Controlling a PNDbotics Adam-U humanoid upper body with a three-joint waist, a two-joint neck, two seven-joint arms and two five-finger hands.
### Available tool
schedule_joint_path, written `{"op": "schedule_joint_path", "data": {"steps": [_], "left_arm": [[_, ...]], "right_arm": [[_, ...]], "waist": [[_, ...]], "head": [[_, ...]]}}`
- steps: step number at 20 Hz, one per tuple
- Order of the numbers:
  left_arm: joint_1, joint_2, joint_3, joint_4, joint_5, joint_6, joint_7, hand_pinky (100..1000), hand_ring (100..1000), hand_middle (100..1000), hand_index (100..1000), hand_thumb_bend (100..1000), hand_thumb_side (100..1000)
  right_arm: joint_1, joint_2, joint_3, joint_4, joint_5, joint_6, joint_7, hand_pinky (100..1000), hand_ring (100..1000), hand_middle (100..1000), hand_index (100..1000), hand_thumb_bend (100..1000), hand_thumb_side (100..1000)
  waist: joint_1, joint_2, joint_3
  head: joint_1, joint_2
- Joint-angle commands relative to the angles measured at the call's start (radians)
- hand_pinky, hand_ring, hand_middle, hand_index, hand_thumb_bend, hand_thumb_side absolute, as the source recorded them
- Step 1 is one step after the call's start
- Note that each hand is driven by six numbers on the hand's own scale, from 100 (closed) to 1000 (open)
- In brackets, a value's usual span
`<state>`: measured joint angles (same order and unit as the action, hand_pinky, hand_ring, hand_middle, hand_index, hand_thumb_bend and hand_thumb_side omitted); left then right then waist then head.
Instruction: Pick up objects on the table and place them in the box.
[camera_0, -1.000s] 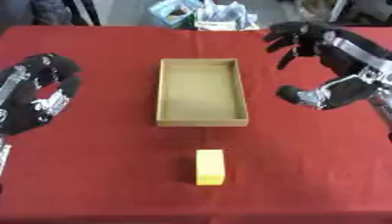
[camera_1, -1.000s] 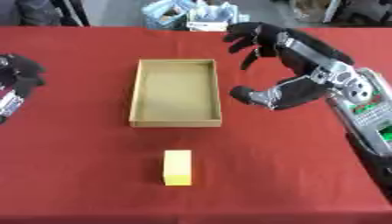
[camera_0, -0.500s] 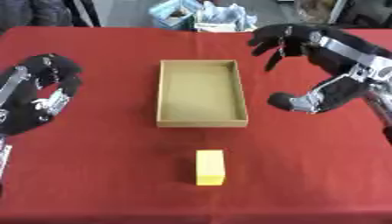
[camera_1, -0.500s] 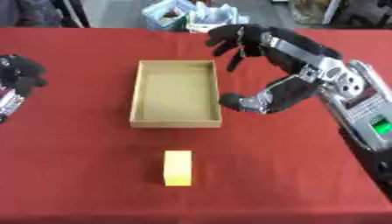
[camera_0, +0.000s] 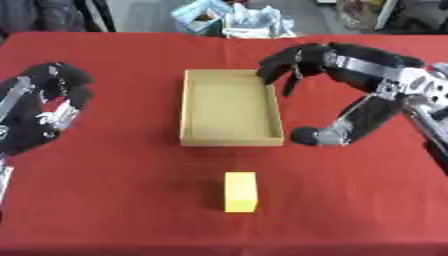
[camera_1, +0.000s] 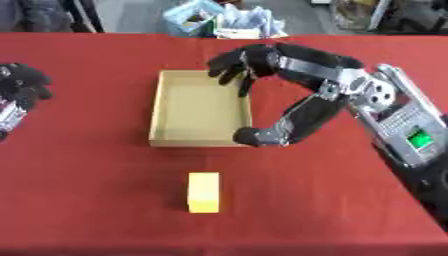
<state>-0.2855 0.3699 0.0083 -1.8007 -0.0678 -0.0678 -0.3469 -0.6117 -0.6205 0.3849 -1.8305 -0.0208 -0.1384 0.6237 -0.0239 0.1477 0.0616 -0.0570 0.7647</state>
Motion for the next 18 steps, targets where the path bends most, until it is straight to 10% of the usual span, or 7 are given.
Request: {"op": "schedule_joint_path", "data": {"steps": [1,18], "left_arm": [[-0.008,0.012,-0.002,-0.008,-0.005,0.003,-0.001,683,607,640,687,269,544],[-0.009,0.012,-0.014,0.009,-0.013,0.005,-0.027,685,609,642,689,255,560]], "right_arm": [[-0.034,-0.011,0.017,0.001,0.022,-0.006,0.037,662,834,844,940,401,317],[-0.226,-0.034,0.151,-0.052,0.103,-0.055,0.279,748,871,877,948,279,276]], "waist": [[0.001,-0.015,0.002],[-0.008,-0.017,0.025]], "head": [[-0.005,0.005],[-0.016,0.005]]}}
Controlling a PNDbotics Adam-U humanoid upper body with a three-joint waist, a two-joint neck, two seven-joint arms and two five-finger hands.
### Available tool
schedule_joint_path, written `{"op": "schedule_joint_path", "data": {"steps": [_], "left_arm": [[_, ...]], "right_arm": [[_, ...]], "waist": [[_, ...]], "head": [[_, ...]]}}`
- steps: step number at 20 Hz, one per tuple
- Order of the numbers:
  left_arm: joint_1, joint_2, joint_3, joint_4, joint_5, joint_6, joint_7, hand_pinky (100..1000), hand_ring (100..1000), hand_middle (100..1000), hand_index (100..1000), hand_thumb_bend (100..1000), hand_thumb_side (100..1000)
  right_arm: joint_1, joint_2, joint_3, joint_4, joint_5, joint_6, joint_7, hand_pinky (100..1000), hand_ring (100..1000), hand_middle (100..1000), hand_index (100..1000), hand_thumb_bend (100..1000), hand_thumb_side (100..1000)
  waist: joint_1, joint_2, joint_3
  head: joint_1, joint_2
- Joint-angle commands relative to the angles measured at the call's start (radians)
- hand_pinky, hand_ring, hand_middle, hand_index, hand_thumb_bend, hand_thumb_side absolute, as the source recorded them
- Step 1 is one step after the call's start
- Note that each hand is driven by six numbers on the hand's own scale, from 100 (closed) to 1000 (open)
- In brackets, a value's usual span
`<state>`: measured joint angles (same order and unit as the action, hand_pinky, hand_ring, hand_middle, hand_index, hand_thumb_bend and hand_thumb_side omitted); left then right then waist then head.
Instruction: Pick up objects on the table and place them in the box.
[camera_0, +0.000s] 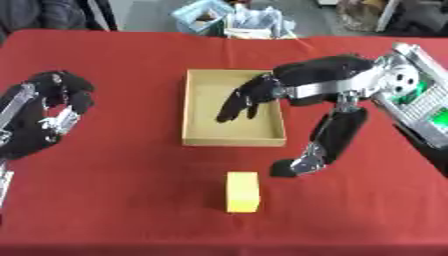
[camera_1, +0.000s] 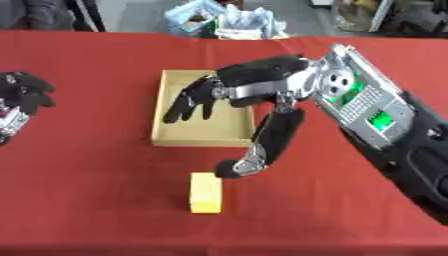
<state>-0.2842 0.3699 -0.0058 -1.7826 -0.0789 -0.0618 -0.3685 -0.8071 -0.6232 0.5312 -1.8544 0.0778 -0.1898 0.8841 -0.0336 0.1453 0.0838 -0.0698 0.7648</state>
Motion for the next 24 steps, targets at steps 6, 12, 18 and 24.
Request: {"op": "schedule_joint_path", "data": {"steps": [6,12,18,24], "left_arm": [[-0.016,0.015,-0.004,-0.009,-0.002,-0.003,-0.012,686,610,642,690,251,560],[-0.023,0.016,-0.006,-0.010,-0.002,-0.004,-0.016,687,609,642,690,247,561],[-0.029,0.017,-0.008,-0.012,-0.001,-0.005,-0.019,688,609,643,690,243,562],[-0.032,0.016,-0.010,-0.013,0.000,-0.006,-0.022,688,609,643,690,238,563]], "right_arm": [[-0.088,-0.058,0.064,-0.048,0.014,-0.021,0.023,765,879,883,945,252,271],[-0.114,-0.068,0.100,-0.061,0.034,-0.047,0.023,775,883,884,943,228,250],[-0.109,-0.070,0.117,-0.045,0.090,-0.088,0.023,791,894,890,958,222,239],[-0.103,-0.070,0.130,-0.027,0.150,-0.141,0.023,808,904,900,985,257,205]], "waist": [[-0.004,-0.009,0.017],[-0.008,-0.001,0.030],[-0.007,0.006,0.039],[-0.009,0.009,0.041]], "head": [[-0.006,0.005],[-0.007,0.005],[-0.009,0.005],[-0.012,0.005]]}}
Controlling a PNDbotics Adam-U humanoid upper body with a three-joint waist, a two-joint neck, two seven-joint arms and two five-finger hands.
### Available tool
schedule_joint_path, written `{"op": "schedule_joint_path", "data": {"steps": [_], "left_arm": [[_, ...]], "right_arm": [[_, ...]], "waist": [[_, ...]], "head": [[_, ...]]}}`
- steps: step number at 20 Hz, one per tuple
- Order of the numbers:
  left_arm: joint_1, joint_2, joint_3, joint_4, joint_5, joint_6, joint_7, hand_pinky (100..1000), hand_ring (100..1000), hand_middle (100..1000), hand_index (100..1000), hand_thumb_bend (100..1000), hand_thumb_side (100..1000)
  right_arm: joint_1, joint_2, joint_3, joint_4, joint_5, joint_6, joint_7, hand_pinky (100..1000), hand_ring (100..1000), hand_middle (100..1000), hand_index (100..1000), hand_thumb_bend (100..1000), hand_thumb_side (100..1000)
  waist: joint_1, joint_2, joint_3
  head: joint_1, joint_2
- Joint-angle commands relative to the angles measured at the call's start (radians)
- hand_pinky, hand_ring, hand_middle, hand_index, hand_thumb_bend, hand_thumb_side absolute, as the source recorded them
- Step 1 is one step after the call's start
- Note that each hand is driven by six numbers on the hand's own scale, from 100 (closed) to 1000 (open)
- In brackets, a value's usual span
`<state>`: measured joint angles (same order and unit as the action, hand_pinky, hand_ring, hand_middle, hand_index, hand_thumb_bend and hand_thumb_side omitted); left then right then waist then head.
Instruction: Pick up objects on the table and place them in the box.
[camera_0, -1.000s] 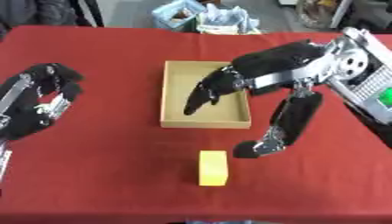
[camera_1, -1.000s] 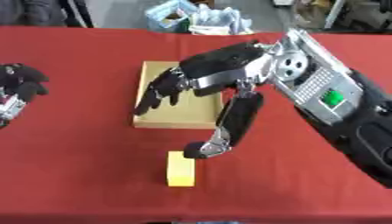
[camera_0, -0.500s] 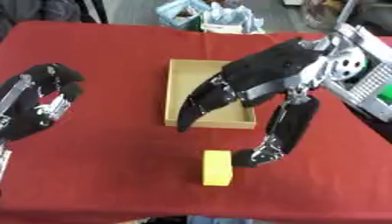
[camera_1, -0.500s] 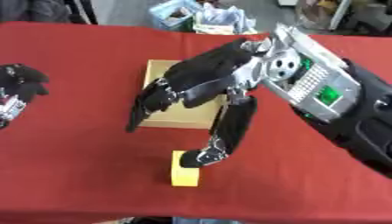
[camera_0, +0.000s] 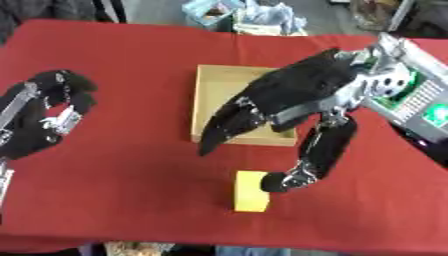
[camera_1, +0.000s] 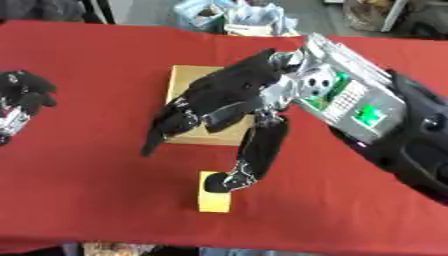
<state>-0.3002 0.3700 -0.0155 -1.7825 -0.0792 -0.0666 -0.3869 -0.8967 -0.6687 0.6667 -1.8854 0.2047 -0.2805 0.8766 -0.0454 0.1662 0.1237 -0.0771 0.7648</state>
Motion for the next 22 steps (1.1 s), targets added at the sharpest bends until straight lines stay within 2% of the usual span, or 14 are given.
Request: {"op": "schedule_joint_path", "data": {"steps": [1,8,16,22], "left_arm": [[-0.017,0.016,-0.001,-0.013,0.000,-0.001,-0.005,688,609,643,690,238,563],[-0.016,0.017,-0.001,-0.012,-0.001,-0.001,-0.007,689,610,644,690,233,566],[-0.013,0.018,-0.001,-0.010,-0.001,0.000,-0.010,690,610,645,690,228,568],[-0.011,0.019,0.001,-0.009,-0.003,0.001,-0.010,691,610,645,690,226,569]], "right_arm": [[-0.012,-0.024,-0.004,0.007,0.034,-0.059,0.030,809,904,901,987,259,203],[-0.002,-0.026,0.005,0.025,0.090,-0.106,0.030,821,912,907,999,301,207],[0.000,-0.032,0.013,0.031,0.107,-0.129,0.030,830,920,910,1000,343,214],[0.022,-0.063,0.012,0.018,0.128,-0.152,0.030,840,924,913,1000,358,219]], "waist": [[0.002,-0.012,0.002],[0.001,-0.012,0.006],[-0.004,-0.017,0.005],[-0.010,-0.018,0.004]], "head": [[-0.005,0.005],[-0.005,0.005],[-0.004,0.005],[0.000,0.005]]}}
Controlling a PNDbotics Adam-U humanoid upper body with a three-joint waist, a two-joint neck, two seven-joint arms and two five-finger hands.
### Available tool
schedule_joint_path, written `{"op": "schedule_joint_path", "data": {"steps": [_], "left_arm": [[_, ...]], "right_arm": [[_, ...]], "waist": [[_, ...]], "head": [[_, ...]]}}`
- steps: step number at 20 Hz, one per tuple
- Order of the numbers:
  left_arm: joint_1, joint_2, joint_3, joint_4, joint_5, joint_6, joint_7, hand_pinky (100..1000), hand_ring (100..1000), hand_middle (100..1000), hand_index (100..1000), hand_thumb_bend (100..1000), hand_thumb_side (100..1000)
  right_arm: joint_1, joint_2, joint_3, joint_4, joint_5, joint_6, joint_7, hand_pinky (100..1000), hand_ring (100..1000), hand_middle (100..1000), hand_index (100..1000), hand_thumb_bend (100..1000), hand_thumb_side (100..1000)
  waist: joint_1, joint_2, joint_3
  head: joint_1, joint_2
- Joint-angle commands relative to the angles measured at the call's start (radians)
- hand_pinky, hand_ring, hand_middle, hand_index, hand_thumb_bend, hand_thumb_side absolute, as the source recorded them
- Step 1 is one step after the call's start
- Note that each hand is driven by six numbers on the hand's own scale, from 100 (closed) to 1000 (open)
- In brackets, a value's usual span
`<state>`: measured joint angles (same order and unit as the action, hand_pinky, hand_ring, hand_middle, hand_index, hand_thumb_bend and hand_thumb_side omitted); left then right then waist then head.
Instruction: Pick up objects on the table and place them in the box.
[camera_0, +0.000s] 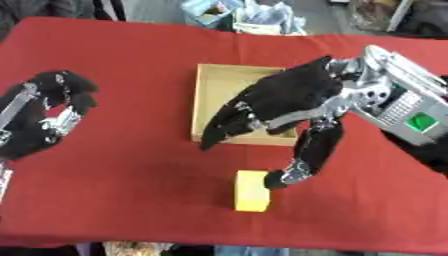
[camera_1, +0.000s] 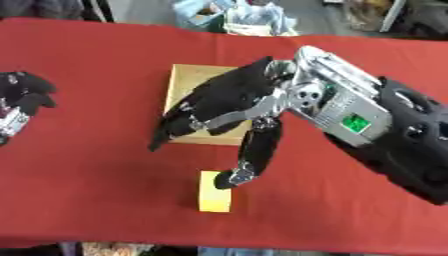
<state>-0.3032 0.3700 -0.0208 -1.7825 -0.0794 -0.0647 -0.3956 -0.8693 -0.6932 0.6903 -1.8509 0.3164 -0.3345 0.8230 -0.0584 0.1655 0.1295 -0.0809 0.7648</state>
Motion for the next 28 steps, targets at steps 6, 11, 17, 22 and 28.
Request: {"op": "schedule_joint_path", "data": {"steps": [6,11,17,22,28], "left_arm": [[-0.007,0.019,0.008,-0.009,-0.004,0.001,-0.001,691,609,645,690,221,571],[-0.007,0.018,0.008,-0.010,-0.006,0.001,-0.002,691,609,645,690,218,573],[-0.008,0.015,0.008,-0.011,-0.005,0.001,-0.003,692,610,646,691,214,574],[-0.011,0.014,0.008,-0.011,-0.005,0.000,-0.005,693,610,645,691,211,575],[-0.014,0.014,0.007,-0.011,-0.004,-0.001,-0.007,693,610,645,691,207,576]], "right_arm": [[0.028,-0.073,-0.018,-0.022,0.047,-0.127,0.084,843,926,915,1000,365,218],[0.036,-0.072,-0.019,-0.019,0.065,-0.146,0.084,846,927,915,997,367,214],[0.040,-0.053,-0.019,-0.002,0.098,-0.172,0.084,852,928,915,996,364,207],[0.038,-0.036,-0.016,0.018,0.132,-0.200,0.084,857,930,916,993,353,205],[0.039,-0.023,-0.012,0.037,0.163,-0.228,0.084,861,931,914,983,354,194]], "waist": [[-0.002,-0.014,-0.008],[-0.004,-0.011,-0.007],[-0.003,-0.009,-0.005],[0.000,-0.007,-0.001],[0.002,-0.004,0.002]], "head": [[0.008,0.005],[0.008,0.005],[0.008,0.005],[0.004,0.005],[0.001,0.005]]}}
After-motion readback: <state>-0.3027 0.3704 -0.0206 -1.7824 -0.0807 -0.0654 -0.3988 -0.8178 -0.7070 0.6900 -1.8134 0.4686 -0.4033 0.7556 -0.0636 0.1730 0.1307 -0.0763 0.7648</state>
